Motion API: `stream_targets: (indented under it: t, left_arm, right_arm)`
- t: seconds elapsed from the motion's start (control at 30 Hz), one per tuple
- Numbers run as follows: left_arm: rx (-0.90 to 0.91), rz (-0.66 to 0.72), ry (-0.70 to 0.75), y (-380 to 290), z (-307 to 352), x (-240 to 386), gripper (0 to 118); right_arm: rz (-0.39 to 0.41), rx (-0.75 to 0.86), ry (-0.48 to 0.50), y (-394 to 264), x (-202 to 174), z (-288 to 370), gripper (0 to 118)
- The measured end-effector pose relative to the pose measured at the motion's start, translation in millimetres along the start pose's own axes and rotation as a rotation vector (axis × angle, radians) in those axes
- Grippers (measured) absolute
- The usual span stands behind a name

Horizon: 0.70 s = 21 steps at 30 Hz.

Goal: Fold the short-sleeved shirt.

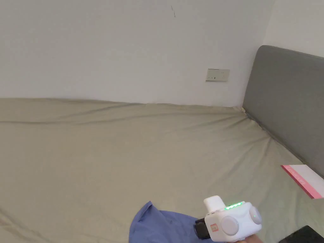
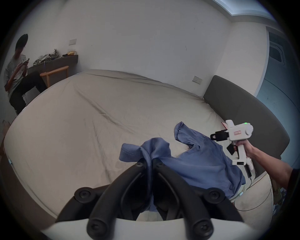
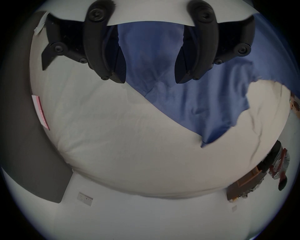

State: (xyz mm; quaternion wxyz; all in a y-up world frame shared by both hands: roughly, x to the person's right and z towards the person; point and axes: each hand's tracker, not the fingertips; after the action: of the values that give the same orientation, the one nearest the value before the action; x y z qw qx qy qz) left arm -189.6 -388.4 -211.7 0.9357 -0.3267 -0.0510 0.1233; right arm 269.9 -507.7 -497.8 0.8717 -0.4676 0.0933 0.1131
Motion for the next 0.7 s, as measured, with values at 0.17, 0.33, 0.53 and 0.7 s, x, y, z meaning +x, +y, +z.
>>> stream_targets:
  t: [0.17,0.33,0.53,0.7]
  left_arm:
    - [-0.001,-0.039,0.012,4.0,-7.0,2.5,4]
    - [0.009,-0.059,0.013,10.0,-9.3,2.8,4]
    - [0.156,-0.100,0.007,55.2,38.3,12.2,4]
    - [0.348,-0.137,0.011,117.3,113.0,21.0,4]
  right_arm:
    - [-0.048,0.015,0.030,-14.7,-9.2,-12.3,42]
    - [0.003,0.025,-0.019,-9.0,-13.4,29.7,0]
    - [-0.074,0.333,-0.052,24.0,22.1,187.5,0]
    - [-0.101,0.585,-0.086,45.7,45.3,360.5,0]
